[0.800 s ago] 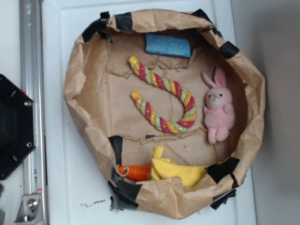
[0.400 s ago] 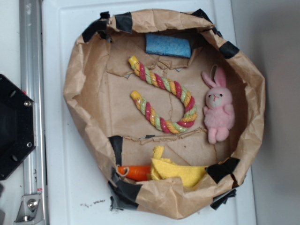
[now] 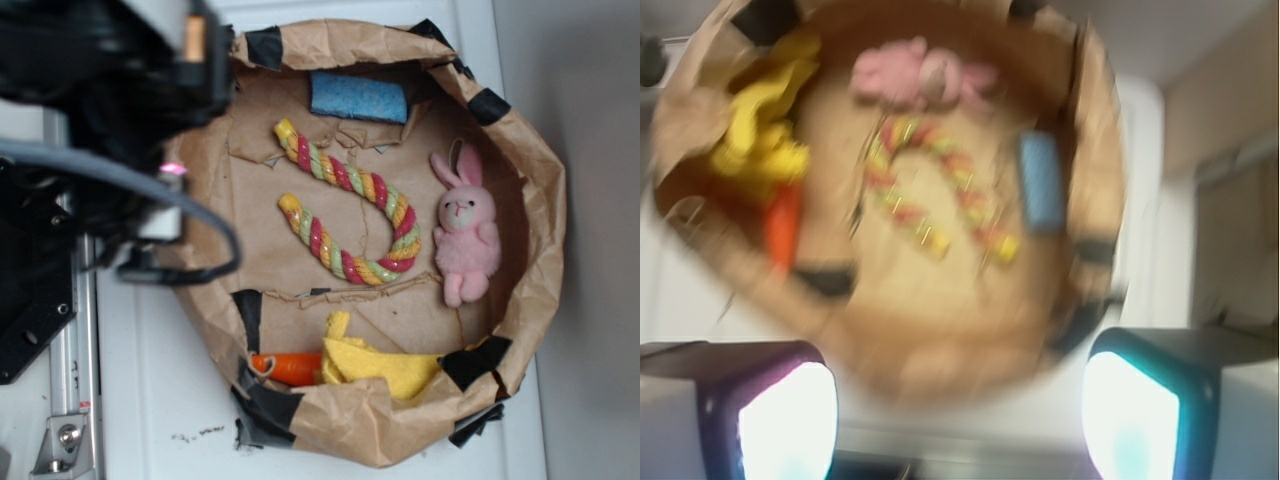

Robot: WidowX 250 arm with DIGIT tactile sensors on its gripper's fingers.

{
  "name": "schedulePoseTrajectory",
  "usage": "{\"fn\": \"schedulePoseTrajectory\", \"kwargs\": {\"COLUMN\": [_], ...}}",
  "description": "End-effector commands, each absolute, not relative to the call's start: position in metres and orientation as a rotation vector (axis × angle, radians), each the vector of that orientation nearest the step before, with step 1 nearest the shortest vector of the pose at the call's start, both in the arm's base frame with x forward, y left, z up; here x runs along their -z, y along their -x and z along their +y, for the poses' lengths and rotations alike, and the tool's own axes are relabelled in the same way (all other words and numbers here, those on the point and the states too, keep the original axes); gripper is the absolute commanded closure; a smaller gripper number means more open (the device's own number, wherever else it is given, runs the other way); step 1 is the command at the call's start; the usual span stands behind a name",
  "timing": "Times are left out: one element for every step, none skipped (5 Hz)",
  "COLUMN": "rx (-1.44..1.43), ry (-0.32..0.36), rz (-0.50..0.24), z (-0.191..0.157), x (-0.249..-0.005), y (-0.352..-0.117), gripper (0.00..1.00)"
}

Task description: Grab the multicolored rope.

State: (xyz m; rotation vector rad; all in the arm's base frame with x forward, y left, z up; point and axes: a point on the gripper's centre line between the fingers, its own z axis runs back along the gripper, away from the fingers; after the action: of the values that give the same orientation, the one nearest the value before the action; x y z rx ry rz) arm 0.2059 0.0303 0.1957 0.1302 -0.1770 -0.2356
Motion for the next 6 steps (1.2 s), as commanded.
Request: {"fn": "schedulePoseTrajectory", "kwargs": {"rx": [0.609, 0.679, 0.679, 0.679, 0.679, 0.762], "ry": [-0.248, -0.27, -0.27, -0.27, -0.27, -0.253], "rz": [-0.154, -0.123, -0.123, -0.123, -0.123, -0.125], "z": [0.016, -0.002, -0.002, -0.002, -0.002, -0.01], "x": [-0.126, -0.1, -0.1, -0.1, -0.1, -0.065], "y": [-0.258, -0.272, -0.272, -0.272, -0.272, -0.286], "gripper": [0.0, 0.0, 0.0, 0.0, 0.0, 0.0]}}
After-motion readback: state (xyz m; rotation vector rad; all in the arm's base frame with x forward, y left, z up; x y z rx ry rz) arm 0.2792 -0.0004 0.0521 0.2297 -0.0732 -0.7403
